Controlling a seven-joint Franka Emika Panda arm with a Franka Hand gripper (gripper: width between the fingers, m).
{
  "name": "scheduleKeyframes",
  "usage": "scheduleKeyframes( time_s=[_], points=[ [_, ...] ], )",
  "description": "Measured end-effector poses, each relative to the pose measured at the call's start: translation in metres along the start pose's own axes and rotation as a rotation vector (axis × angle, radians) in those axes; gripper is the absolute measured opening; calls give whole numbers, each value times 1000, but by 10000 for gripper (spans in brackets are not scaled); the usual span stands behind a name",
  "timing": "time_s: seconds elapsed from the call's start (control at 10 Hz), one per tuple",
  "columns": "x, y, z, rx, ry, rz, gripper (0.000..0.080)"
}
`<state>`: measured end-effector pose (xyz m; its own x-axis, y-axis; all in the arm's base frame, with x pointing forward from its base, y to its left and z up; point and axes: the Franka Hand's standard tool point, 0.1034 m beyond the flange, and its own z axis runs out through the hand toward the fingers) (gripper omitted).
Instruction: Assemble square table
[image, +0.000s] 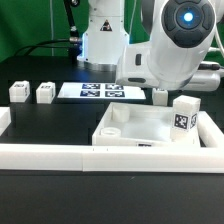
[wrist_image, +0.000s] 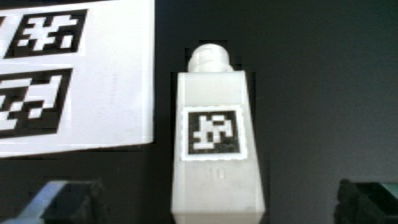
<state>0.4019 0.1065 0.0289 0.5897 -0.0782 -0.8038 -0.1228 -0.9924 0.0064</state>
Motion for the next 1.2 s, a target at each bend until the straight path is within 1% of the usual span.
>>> scheduleKeyframes(
  time_s=[0.3, 0.5, 0.6, 0.7, 1.0, 1.2],
  points=[
    [1, 1, 2, 4, -1, 7, 649],
    [2, -5, 24, 17, 1, 35, 649],
    [0, -10, 35, 10, -1, 41, 649],
    [-2, -12, 41, 7, -8, 39, 649],
    [0, -9, 39, 9, -6, 43, 637],
    [0, -8, 39, 11, -7, 45, 284]
  ],
)
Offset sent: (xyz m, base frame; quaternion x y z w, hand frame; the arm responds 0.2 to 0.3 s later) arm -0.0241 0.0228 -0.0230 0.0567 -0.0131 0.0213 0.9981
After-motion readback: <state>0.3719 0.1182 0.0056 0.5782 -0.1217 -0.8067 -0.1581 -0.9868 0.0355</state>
